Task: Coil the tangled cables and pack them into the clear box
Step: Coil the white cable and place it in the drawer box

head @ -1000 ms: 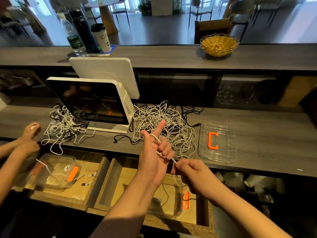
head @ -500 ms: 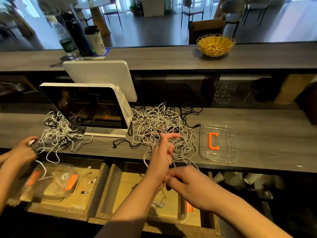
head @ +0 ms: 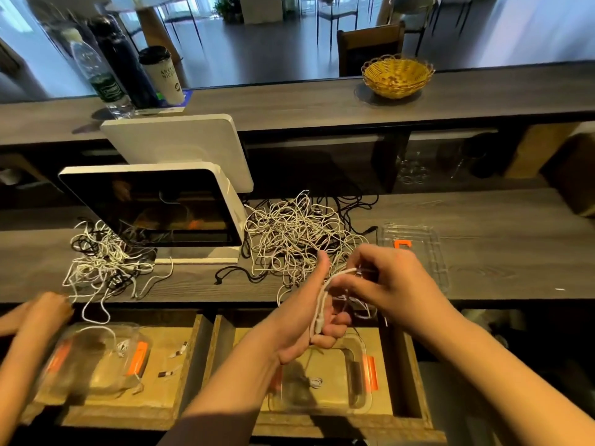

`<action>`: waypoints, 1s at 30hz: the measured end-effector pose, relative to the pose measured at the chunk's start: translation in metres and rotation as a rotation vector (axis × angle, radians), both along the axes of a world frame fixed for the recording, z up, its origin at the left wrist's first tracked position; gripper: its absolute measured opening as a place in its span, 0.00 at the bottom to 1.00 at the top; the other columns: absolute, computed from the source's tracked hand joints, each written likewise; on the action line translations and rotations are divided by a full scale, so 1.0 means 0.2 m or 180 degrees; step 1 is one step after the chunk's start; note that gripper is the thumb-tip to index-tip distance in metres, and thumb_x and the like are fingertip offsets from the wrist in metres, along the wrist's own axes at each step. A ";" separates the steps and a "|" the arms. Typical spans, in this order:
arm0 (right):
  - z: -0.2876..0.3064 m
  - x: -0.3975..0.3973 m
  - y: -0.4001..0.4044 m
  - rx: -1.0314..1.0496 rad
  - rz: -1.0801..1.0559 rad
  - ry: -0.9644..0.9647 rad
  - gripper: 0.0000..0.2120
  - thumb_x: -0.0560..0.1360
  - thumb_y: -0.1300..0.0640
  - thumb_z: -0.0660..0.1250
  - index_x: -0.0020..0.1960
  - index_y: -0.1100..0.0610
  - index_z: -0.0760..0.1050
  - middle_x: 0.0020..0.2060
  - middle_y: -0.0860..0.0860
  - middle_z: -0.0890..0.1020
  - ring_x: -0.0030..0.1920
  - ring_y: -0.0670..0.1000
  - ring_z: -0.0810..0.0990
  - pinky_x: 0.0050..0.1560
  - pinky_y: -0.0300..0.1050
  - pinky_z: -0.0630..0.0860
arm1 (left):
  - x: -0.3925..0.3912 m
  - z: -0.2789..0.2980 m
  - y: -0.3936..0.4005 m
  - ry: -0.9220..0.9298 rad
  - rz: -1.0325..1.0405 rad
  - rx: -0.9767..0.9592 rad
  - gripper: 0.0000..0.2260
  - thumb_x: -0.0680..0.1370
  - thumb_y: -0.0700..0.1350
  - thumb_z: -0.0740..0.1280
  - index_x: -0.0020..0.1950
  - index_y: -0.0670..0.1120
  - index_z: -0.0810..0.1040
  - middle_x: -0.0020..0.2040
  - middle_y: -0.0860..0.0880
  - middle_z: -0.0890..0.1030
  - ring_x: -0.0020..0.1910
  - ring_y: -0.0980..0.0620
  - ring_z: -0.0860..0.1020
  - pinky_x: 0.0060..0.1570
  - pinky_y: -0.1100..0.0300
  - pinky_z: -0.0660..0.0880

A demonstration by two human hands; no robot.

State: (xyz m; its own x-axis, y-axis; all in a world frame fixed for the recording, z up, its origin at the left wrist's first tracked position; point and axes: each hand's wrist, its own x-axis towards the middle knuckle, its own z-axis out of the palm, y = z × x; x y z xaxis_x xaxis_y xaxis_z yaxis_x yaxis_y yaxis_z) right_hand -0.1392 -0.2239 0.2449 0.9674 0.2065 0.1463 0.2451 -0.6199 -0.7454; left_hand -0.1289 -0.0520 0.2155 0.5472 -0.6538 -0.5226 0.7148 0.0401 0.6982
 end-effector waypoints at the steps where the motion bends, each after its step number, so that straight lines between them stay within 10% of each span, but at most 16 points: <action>1: -0.01 0.01 0.00 0.0003 -0.0108 -0.0047 0.11 0.71 0.43 0.70 0.44 0.50 0.78 0.33 0.45 0.79 0.34 0.43 0.78 0.34 0.41 0.74 | 0.01 0.00 0.02 -0.0004 -0.0171 -0.0036 0.30 0.72 0.76 0.59 0.50 0.52 0.80 0.35 0.51 0.67 0.29 0.58 0.61 0.23 0.69 0.54; 4: -0.01 0.02 -0.01 0.0075 -0.0446 -0.0163 0.11 0.72 0.45 0.71 0.44 0.53 0.79 0.30 0.48 0.77 0.31 0.46 0.75 0.32 0.41 0.71 | 0.02 0.00 0.06 -0.0364 -0.0552 0.0089 0.25 0.73 0.68 0.68 0.53 0.48 0.76 0.36 0.52 0.68 0.29 0.59 0.60 0.23 0.69 0.53; 15: -0.09 -0.04 -0.02 0.0179 -0.1233 0.0209 0.14 0.71 0.39 0.68 0.41 0.50 0.79 0.30 0.49 0.78 0.30 0.43 0.73 0.32 0.40 0.71 | 0.03 -0.03 0.16 -0.1935 -0.0453 0.1043 0.22 0.80 0.61 0.52 0.67 0.56 0.76 0.48 0.48 0.82 0.38 0.53 0.80 0.29 0.63 0.70; 24: -0.19 -0.16 0.11 0.0145 -0.0901 0.0801 0.15 0.76 0.40 0.61 0.44 0.48 0.80 0.35 0.51 0.82 0.36 0.47 0.79 0.42 0.53 0.78 | 0.00 -0.04 0.16 -0.1393 0.0922 -0.0162 0.21 0.82 0.59 0.49 0.69 0.58 0.73 0.61 0.46 0.83 0.62 0.48 0.80 0.62 0.47 0.76; 30: -0.26 -0.18 0.28 -0.0100 -0.0593 0.1318 0.17 0.82 0.47 0.59 0.43 0.55 0.78 0.31 0.50 0.77 0.32 0.43 0.73 0.40 0.50 0.74 | 0.02 -0.01 0.19 -0.0897 0.1380 -0.0811 0.23 0.83 0.60 0.48 0.72 0.54 0.71 0.55 0.41 0.83 0.59 0.43 0.81 0.65 0.47 0.74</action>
